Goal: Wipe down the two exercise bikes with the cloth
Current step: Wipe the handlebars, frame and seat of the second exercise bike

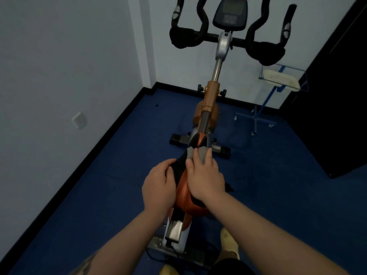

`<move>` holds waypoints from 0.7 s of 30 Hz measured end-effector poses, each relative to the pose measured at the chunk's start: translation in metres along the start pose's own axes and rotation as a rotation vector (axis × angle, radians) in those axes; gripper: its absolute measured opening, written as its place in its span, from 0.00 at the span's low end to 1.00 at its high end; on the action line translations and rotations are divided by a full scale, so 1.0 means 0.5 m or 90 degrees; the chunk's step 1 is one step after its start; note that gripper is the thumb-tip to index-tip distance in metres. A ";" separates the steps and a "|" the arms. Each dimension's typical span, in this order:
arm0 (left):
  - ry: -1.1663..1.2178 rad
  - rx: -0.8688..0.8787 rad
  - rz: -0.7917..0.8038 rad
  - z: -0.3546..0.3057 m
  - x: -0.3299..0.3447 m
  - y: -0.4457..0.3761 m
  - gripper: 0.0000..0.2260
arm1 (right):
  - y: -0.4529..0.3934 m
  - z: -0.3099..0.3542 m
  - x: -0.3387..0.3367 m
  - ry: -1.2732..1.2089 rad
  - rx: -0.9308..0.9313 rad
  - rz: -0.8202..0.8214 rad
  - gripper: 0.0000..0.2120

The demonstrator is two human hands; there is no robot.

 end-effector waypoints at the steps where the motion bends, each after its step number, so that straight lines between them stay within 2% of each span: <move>1: 0.001 0.001 0.001 0.000 0.000 0.000 0.14 | 0.008 0.002 0.004 0.011 -0.006 -0.002 0.28; 5: 0.004 0.002 -0.002 0.000 0.001 0.003 0.14 | 0.109 0.001 0.021 0.108 -0.108 -0.046 0.35; 9: -0.019 0.009 -0.004 -0.001 0.005 0.001 0.14 | 0.033 -0.033 0.004 -0.003 -0.036 -0.034 0.28; 11: -0.021 0.011 -0.011 0.001 0.004 0.000 0.14 | 0.031 -0.032 -0.002 -0.065 -0.032 -0.066 0.28; 14: -0.014 0.005 -0.025 0.004 0.001 0.003 0.14 | 0.110 -0.027 0.012 -0.008 -0.080 -0.099 0.32; 17: -0.029 0.002 -0.032 -0.001 0.003 0.002 0.14 | 0.101 -0.045 0.014 -0.044 -0.082 -0.062 0.30; 21: -0.033 0.003 -0.029 0.001 0.004 0.002 0.14 | 0.047 -0.065 0.005 -0.153 0.002 -0.038 0.28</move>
Point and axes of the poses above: each hand's wrist, its own y-axis away from the middle knuckle, its own x-axis out of the palm, z = x × y, the point moved 8 cm from there along -y, towards the middle knuckle, and after that the axes turned 3 degrees about -x, right-handed, at the moved point
